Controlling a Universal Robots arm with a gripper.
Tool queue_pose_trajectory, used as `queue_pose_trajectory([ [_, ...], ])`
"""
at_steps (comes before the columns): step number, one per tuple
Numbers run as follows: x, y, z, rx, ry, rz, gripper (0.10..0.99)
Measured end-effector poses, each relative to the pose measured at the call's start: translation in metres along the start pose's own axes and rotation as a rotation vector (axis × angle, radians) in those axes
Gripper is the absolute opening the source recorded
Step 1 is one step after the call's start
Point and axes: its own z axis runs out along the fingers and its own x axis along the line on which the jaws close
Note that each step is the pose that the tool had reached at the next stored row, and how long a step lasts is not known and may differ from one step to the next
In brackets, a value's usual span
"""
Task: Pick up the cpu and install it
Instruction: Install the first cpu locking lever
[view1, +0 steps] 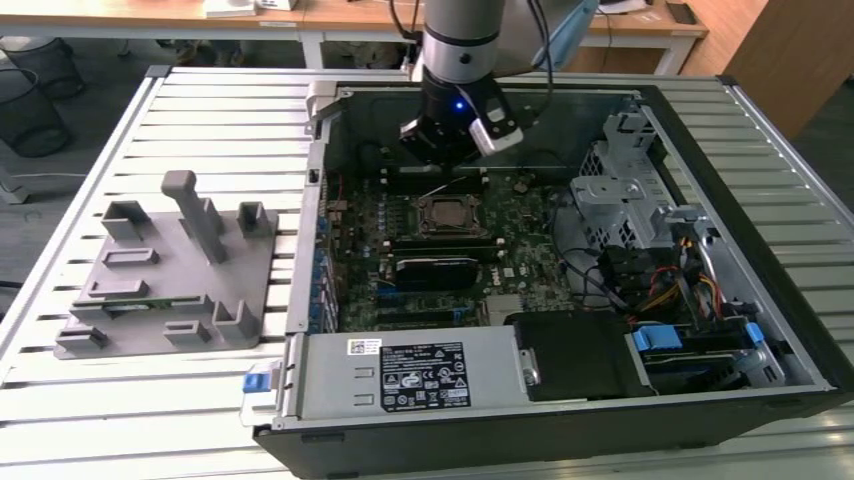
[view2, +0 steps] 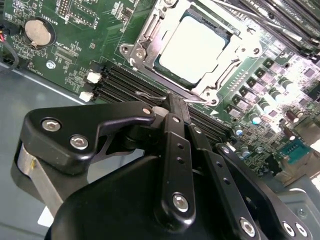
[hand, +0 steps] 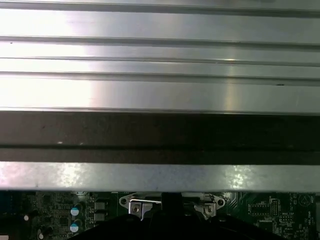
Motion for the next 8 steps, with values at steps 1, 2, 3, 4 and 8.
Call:
queue_pose_trajectory([
  [1, -0.0005, 0.0004, 0.0004, 0.0, 0.0001, 0.0, 0.106],
  [2, -0.0012, 0.0008, 0.0008, 0.0, 0.0001, 0.0, 0.106],
  [3, -0.0018, 0.0011, 0.0013, 0.0, 0.0, 0.0, 0.106],
  [4, -0.0024, 0.0014, 0.0018, 0.0, 0.0, 0.0, 0.106],
  [8, -0.0041, 0.0025, 0.0036, 0.0, 0.0, 0.0, 0.106],
])
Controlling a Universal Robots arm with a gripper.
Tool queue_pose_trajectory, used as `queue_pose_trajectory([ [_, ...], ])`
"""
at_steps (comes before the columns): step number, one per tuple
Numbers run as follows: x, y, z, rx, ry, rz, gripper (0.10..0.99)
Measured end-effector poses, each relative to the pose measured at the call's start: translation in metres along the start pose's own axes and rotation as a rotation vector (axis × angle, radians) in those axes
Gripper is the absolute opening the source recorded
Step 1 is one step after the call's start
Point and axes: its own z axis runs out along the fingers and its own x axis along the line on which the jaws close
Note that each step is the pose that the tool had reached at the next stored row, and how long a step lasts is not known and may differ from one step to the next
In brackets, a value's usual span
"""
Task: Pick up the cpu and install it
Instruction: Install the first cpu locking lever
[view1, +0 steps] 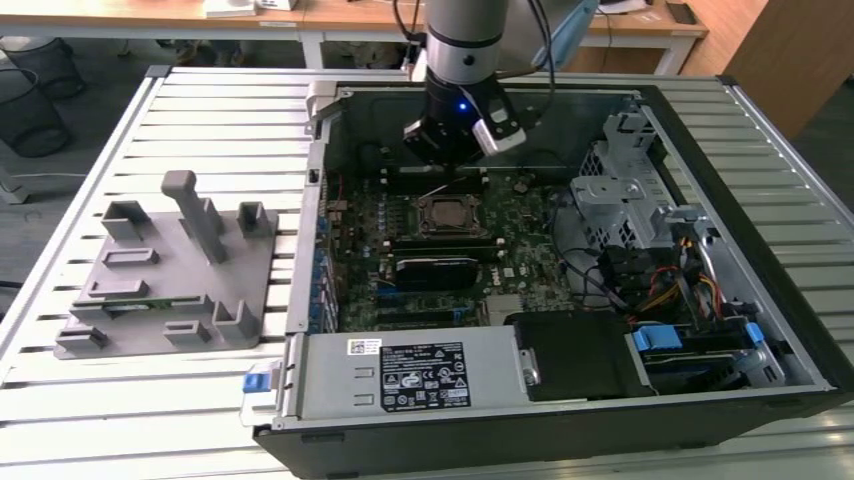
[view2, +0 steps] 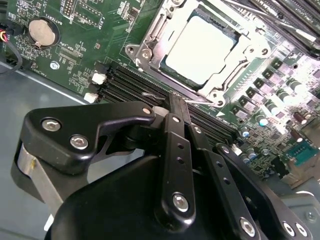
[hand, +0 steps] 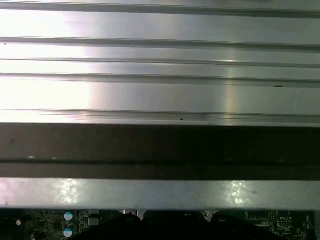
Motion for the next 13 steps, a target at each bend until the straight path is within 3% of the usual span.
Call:
queue_pose_trajectory([
  [13, -0.0082, 0.0007, 0.0054, 0.0, 0.0001, 0.0, 0.106],
])
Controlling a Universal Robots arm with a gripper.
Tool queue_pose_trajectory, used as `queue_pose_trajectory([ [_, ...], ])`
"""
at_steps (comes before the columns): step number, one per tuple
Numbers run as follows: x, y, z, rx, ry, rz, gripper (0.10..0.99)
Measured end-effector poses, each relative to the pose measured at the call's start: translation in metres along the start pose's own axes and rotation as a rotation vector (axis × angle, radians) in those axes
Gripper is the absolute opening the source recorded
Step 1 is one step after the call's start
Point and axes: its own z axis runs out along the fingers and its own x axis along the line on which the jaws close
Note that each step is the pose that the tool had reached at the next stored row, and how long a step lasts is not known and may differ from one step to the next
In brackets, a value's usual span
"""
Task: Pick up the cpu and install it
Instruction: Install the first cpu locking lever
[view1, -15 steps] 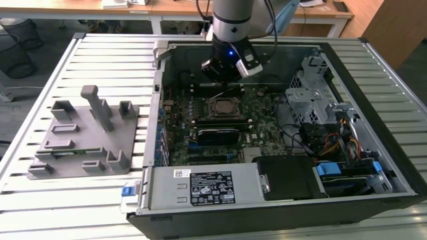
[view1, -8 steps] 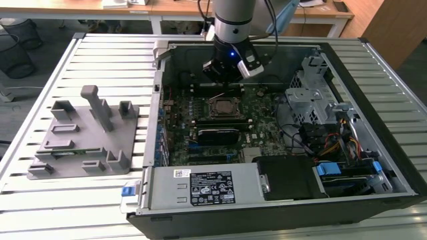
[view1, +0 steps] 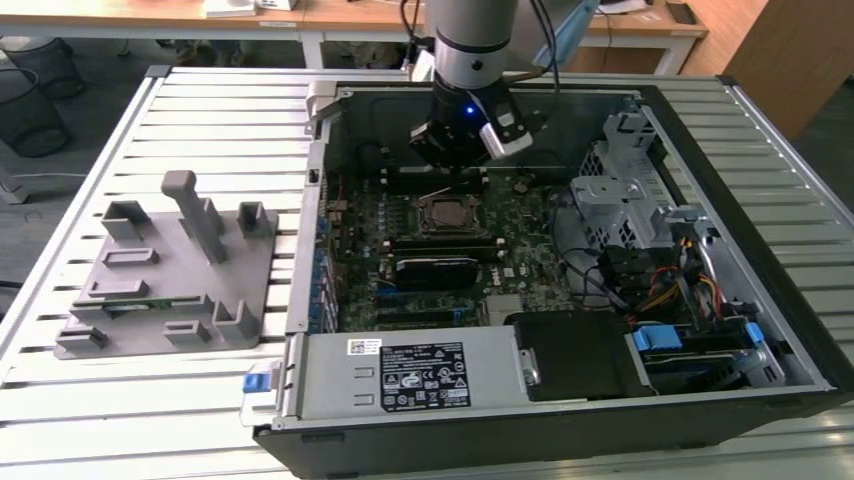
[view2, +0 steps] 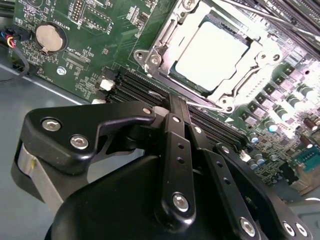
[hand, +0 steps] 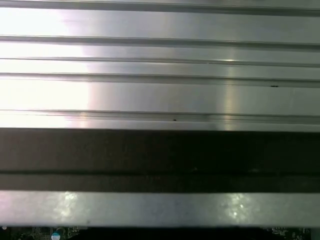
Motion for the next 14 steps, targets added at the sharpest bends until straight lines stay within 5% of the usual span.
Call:
queue_pose_trajectory([
  [14, -0.003, -0.0006, 0.009, 0.0, -0.0002, 0.002, 0.106],
])
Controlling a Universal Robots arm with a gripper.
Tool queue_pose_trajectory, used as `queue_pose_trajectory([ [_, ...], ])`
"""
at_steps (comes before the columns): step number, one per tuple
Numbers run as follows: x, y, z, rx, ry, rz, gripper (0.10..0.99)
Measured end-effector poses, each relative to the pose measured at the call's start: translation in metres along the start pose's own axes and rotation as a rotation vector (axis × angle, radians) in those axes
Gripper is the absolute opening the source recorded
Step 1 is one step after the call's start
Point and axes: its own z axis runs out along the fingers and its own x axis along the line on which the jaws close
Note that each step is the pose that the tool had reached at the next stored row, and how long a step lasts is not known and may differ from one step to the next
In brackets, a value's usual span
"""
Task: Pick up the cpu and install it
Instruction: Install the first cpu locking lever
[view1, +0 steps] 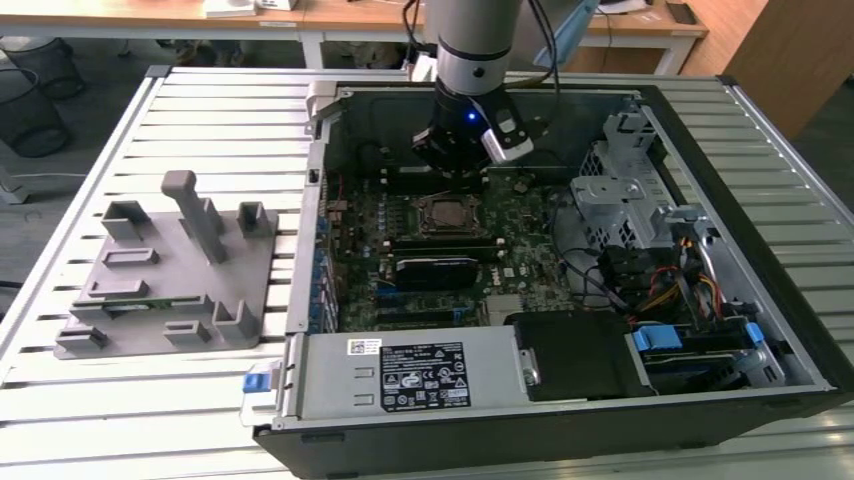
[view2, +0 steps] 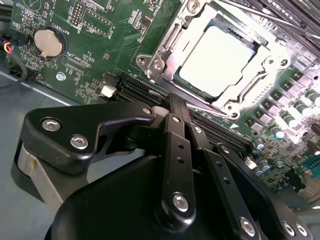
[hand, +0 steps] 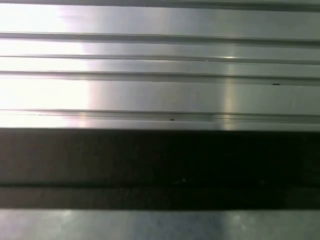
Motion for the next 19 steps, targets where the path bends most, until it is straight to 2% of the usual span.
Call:
queue_pose_trajectory([
  [10, -0.0023, -0.0005, 0.0086, 0.0, 0.0001, 0.0, 0.106],
  [16, -0.0026, -0.0006, 0.0091, 0.0, 0.0, 0.0, 0.106],
  [19, -0.0027, -0.0005, 0.0085, 0.004, 0.0, 0.0, 0.106],
])
